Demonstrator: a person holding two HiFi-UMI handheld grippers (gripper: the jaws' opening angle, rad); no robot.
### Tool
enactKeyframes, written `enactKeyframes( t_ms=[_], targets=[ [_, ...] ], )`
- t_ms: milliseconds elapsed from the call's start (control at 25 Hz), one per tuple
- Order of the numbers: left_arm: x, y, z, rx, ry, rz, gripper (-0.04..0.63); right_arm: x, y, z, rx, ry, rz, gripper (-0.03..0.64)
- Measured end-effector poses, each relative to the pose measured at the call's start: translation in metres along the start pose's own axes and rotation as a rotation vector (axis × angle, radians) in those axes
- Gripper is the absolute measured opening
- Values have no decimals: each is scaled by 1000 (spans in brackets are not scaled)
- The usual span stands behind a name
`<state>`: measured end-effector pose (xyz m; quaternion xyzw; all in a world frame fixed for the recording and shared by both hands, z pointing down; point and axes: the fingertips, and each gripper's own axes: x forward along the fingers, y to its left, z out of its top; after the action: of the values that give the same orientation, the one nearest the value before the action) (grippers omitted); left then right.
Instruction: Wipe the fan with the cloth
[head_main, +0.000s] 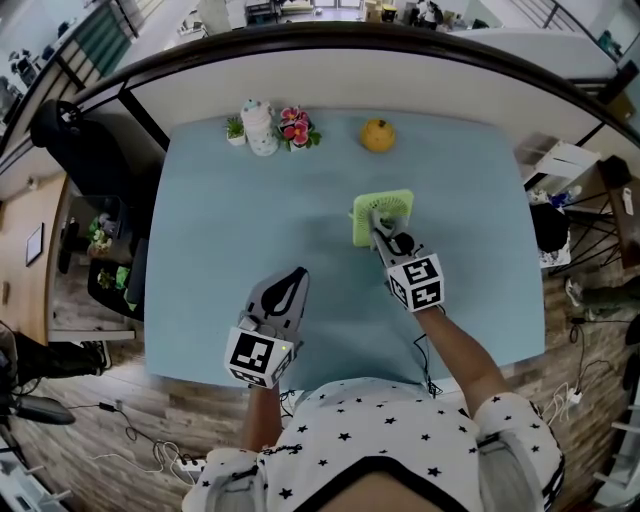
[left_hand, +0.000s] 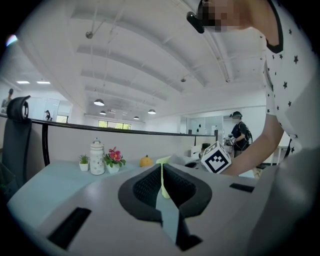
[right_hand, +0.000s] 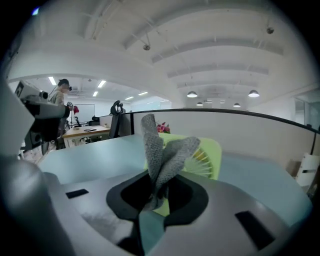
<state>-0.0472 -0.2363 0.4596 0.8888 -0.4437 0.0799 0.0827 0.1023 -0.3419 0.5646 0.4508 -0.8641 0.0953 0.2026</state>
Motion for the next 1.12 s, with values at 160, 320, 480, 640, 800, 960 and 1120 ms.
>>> enactKeyframes(
  t_ms=[160, 320, 480, 640, 800, 960, 1120],
  targets=[
    [-3, 4, -2, -2, 1, 11, 34, 18, 30, -14, -72, 41, 56, 61],
    [-9, 11, -4, -7, 11, 33, 34, 28, 40, -30, -104, 79, 56, 61],
    [-9, 11, -4, -12, 11, 34, 34, 30, 33, -40, -129, 102, 26, 61],
    [-4, 8, -3, -9, 9, 19, 34, 25, 21, -42, -137, 108, 1, 61],
    [0, 6, -3, -5, 12, 8, 34, 17, 2, -46, -119, 110, -40, 61],
    [0, 5, -4, -1, 16, 4, 34, 4, -26, -55, -81, 122, -108, 61],
    [0, 2, -4, 2, 17, 1, 34, -11, -62, -69, 13, 128, -207, 61]
  ],
)
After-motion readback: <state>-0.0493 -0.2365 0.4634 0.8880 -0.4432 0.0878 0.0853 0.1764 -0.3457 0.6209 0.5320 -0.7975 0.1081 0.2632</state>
